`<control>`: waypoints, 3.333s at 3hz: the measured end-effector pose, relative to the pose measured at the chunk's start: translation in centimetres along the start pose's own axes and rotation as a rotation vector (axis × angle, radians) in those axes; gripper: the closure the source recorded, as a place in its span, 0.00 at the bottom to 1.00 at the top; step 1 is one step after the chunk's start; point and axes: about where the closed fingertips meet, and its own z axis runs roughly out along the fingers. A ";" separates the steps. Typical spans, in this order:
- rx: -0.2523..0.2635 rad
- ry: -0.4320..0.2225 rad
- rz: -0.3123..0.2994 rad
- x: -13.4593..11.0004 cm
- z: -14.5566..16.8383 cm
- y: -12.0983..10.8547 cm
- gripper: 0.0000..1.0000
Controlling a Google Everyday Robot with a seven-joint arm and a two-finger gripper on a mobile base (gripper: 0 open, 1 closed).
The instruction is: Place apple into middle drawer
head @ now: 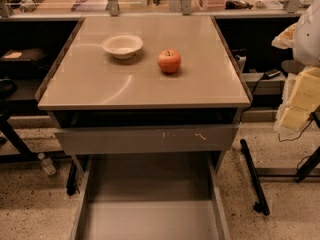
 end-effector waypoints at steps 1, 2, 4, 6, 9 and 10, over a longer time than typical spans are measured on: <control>0.000 0.000 0.000 0.0 0.0 0.0 0.00; 0.019 -0.030 -0.016 -0.7 0.2 -0.6 0.00; 0.102 -0.272 -0.097 -3.3 3.9 -4.5 0.00; 0.125 -0.574 -0.124 -5.5 8.4 -9.8 0.00; 0.078 -0.732 -0.019 -10.2 14.0 -14.1 0.00; 0.025 -0.786 0.085 -12.6 16.1 -16.1 0.00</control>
Offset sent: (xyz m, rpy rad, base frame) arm 0.0204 0.0117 -0.0027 0.0503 -0.0498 0.0487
